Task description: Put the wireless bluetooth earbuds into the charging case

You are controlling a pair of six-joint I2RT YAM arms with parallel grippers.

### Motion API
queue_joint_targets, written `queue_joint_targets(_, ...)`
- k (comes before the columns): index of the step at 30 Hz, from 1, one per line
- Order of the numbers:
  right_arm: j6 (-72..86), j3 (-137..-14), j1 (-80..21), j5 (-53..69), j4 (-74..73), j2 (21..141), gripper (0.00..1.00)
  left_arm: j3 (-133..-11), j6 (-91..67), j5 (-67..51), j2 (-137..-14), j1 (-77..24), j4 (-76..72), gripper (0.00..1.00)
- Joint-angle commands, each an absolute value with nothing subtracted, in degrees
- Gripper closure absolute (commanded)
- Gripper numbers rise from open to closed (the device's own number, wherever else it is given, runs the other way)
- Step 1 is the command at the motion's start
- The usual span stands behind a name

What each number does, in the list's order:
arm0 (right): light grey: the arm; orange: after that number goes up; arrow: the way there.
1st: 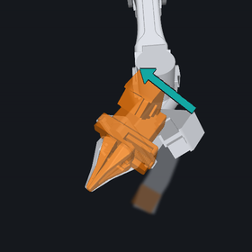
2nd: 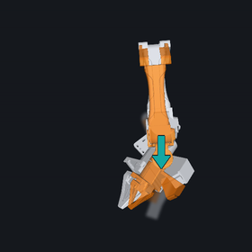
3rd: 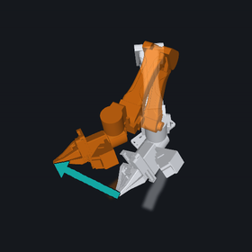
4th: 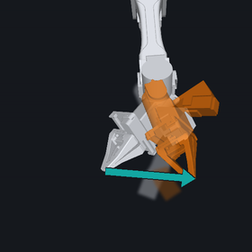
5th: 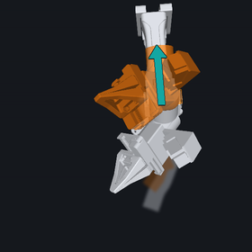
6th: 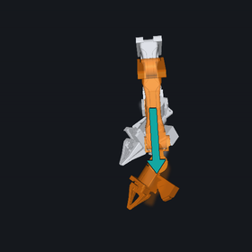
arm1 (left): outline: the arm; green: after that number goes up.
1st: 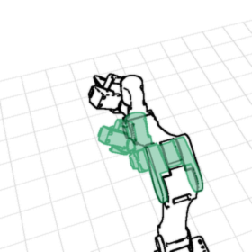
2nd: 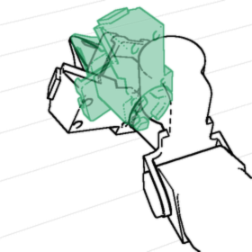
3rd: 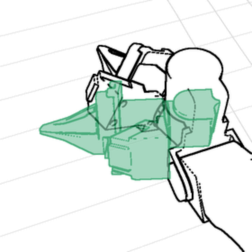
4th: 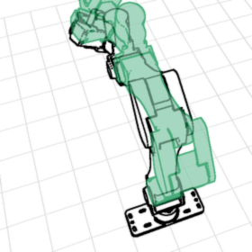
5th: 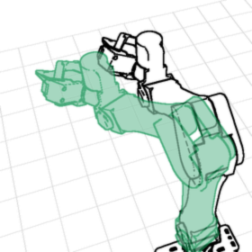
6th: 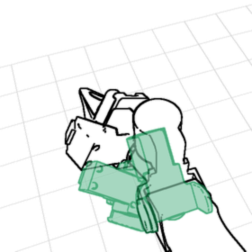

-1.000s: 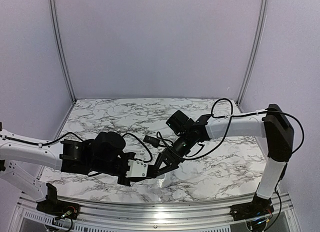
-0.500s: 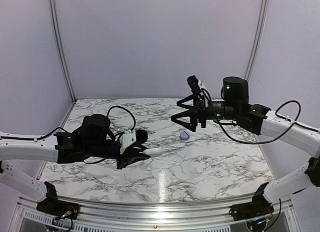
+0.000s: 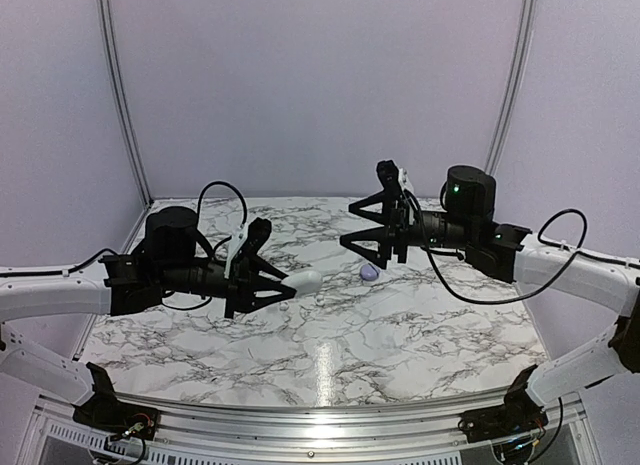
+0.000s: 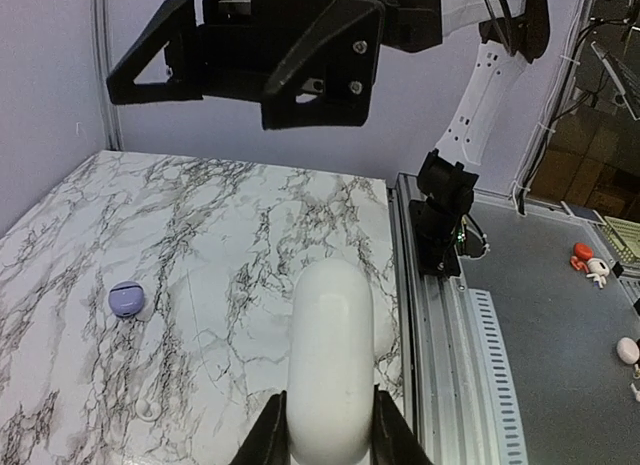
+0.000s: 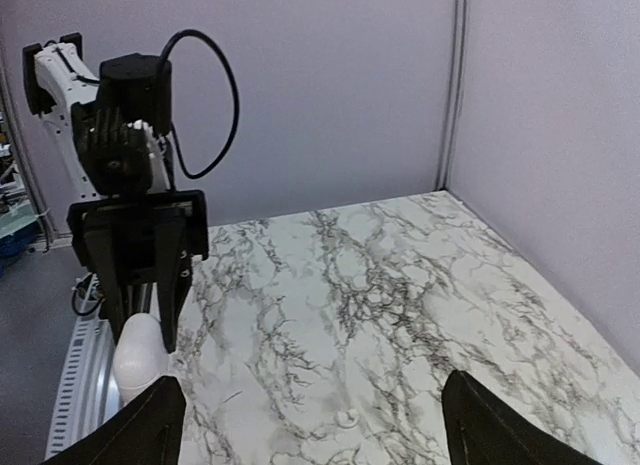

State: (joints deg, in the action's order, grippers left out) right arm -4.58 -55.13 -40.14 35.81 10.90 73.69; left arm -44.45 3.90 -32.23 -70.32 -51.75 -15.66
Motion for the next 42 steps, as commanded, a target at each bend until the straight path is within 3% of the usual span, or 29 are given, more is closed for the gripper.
queue_joint_targets(1, -1.91, -54.56, -40.76, 49.28, 15.36, 75.41, 0.17, -45.36, -1.58, -38.32, -70.56, -50.83, -19.99, 1.00)
queue_joint_targets(11, -3.59, -57.60, -49.07, 53.80, 10.56, 80.41, 0.31, -45.33, -3.90, -39.72, -70.39, -49.75, -22.95, 1.00)
queue_joint_targets(37, 2.88, -59.81, -49.67, 55.66, 16.05, 85.09, 0.77, -44.75, -3.01, -36.83, -71.23, -49.66, -23.90, 1.00)
queue_joint_targets(40, 2.90, -59.91, -49.68, 55.94, 15.95, 85.08, 0.80, -44.65, -2.88, -36.48, -71.37, -49.71, -23.91, 0.96)
queue_joint_targets(42, 2.84, -59.87, -49.67, 55.99, 15.91, 85.02, 0.83, -44.56, -2.87, -36.00, -71.20, -49.68, -23.91, 0.85)
